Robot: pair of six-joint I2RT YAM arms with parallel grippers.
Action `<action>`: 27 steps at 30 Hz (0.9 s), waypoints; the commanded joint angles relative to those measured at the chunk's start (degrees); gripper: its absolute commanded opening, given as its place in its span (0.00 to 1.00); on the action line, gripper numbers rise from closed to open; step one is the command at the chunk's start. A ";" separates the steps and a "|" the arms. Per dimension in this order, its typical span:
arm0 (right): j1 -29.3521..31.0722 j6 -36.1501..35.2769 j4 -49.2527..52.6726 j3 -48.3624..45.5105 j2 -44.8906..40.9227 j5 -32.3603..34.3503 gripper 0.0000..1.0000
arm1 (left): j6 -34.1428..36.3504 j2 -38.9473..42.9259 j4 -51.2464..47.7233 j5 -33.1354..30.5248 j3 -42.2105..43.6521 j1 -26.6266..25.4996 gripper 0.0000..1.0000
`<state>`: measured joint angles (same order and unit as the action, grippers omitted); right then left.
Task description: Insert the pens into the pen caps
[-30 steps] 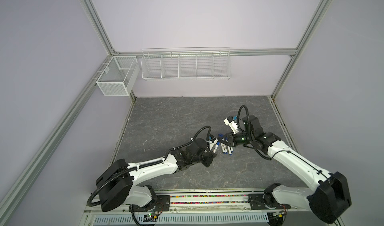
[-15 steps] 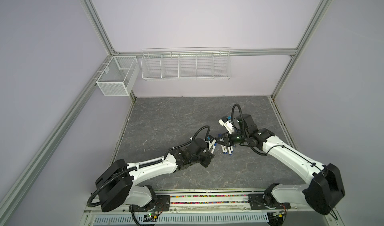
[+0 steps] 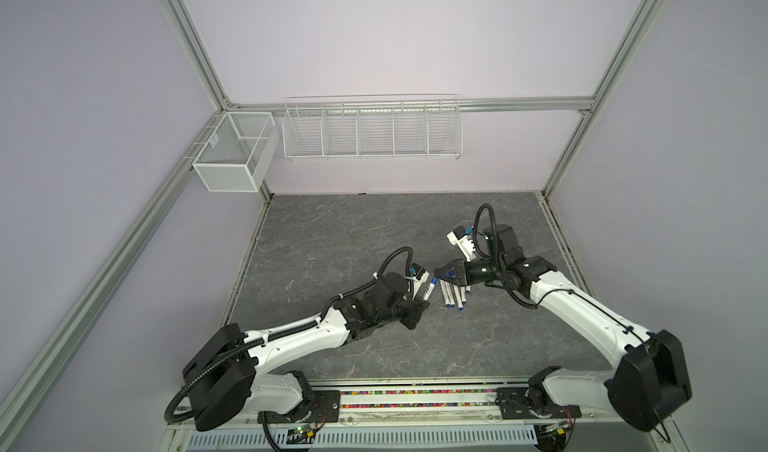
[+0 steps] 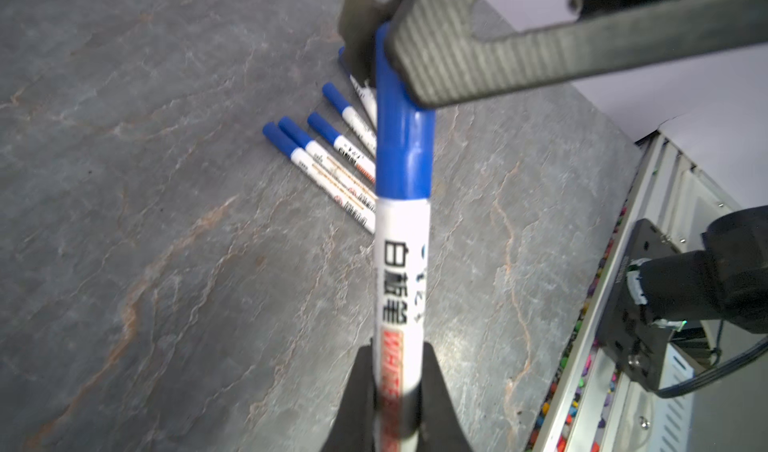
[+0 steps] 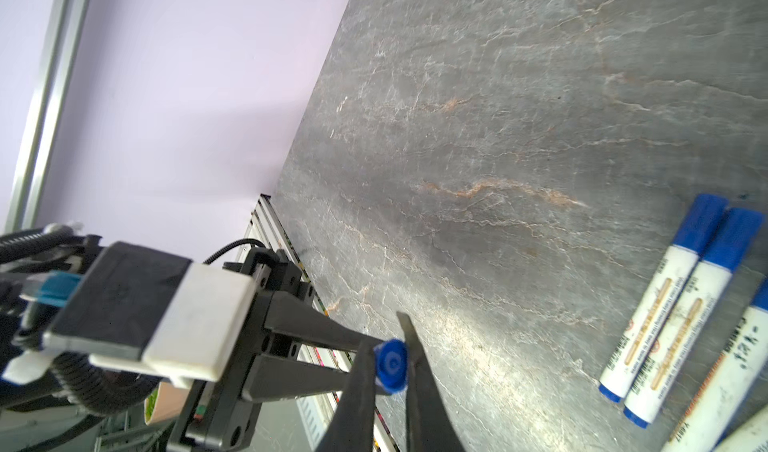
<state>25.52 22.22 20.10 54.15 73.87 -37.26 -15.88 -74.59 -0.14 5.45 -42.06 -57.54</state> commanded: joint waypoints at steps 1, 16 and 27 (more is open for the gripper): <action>-0.64 2.42 7.61 -5.28 -0.39 4.38 0.07 | -2.51 2.65 17.02 -1.39 0.05 1.46 0.00; -0.14 6.08 0.46 -2.47 -6.72 7.39 0.42 | -6.89 -4.58 22.07 0.79 2.65 0.72 0.00; 4.54 2.95 0.83 1.07 -1.07 7.53 0.41 | -6.35 -5.48 22.03 1.23 1.19 0.50 0.00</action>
<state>29.45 26.74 20.84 53.91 71.46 -30.63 -21.93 -79.94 19.99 6.48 -38.94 -56.80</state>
